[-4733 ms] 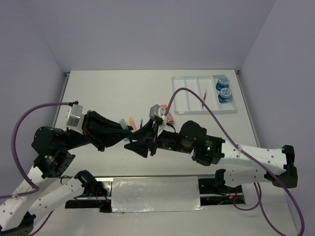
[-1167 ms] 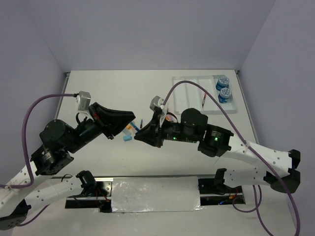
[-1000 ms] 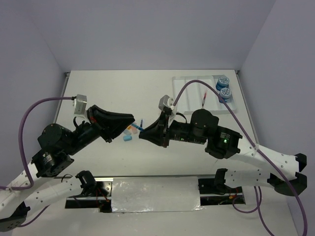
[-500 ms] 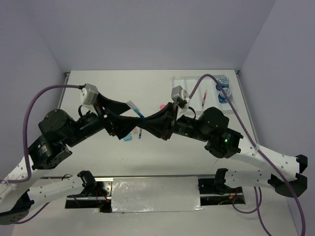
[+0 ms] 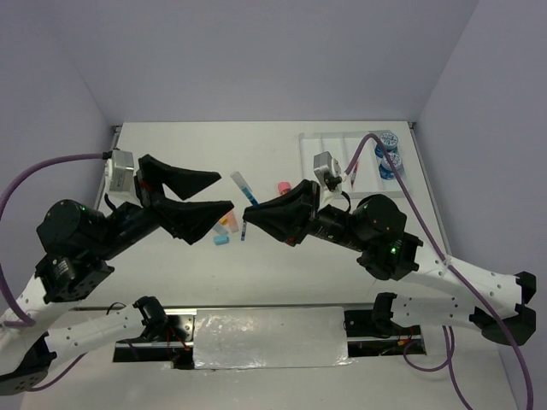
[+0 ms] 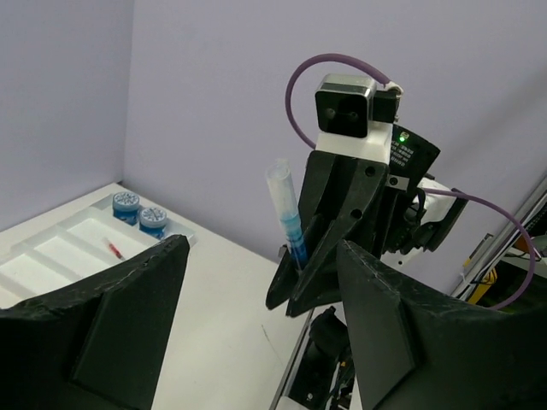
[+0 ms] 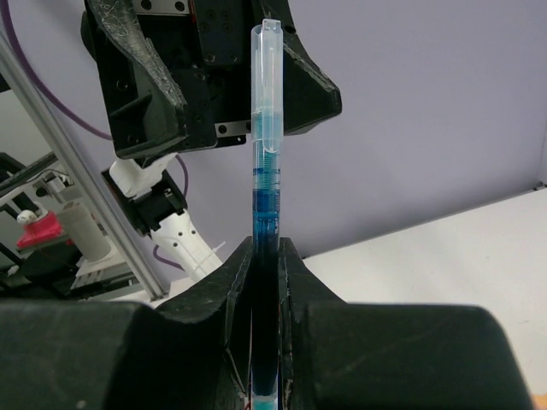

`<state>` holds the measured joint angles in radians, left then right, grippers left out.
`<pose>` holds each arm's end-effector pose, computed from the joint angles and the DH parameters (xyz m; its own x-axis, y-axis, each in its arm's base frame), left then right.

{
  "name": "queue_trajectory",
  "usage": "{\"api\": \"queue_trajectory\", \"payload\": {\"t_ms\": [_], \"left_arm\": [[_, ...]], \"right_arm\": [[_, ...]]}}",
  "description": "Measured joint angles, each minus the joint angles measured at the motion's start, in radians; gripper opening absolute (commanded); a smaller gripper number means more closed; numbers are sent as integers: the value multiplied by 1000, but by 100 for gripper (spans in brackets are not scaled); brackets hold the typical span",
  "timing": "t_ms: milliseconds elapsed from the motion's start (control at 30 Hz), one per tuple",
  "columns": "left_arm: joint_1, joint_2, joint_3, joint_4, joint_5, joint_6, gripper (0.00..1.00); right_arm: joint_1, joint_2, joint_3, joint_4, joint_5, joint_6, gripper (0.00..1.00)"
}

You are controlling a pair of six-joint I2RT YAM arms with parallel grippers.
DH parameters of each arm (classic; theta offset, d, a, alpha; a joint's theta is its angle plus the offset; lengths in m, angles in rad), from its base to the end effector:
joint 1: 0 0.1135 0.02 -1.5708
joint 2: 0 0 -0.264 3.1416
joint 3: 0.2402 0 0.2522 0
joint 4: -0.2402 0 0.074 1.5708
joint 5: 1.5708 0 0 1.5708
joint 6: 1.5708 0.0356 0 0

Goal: Sort the stationery into containers
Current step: Close the pen cap on the pen.

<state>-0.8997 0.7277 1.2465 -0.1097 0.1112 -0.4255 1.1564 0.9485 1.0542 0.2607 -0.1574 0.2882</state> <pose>0.0629 -0.0856 0.5062 -0.1221 -0.5059 -0.8539 0.8687 0.3617 -0.3385 0.0776 0.1902 0.4526 -0.1354 0.3894 -0.9111 -0.9642 0.1596 0.2115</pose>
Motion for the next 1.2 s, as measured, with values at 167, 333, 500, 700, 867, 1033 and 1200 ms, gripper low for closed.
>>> {"api": "queue_trajectory", "payload": {"t_ms": [167, 333, 500, 700, 867, 1033, 1200], "left_arm": [[0, 45, -13, 93, 16, -31, 75], [0, 82, -23, 178, 6, -76, 69], [0, 88, -43, 212, -18, -104, 62], [0, 89, -51, 240, -51, -124, 61], [0, 94, -51, 257, -55, -137, 41], [0, 110, -51, 269, -46, -161, 19], [4, 129, -64, 296, -35, -185, 0]], "right_arm": [[5, 11, 0, 19, 7, 4, 0], [6, 11, 0, 32, 12, 3, 0], [6, 13, 0, 32, 17, 3, 0], [6, 21, 0, 31, 31, 1, 0], [6, 26, 0, 27, 55, -11, 0], [6, 32, 0, 13, 85, -24, 0], [6, 50, 27, -21, 93, -42, 0]]}}
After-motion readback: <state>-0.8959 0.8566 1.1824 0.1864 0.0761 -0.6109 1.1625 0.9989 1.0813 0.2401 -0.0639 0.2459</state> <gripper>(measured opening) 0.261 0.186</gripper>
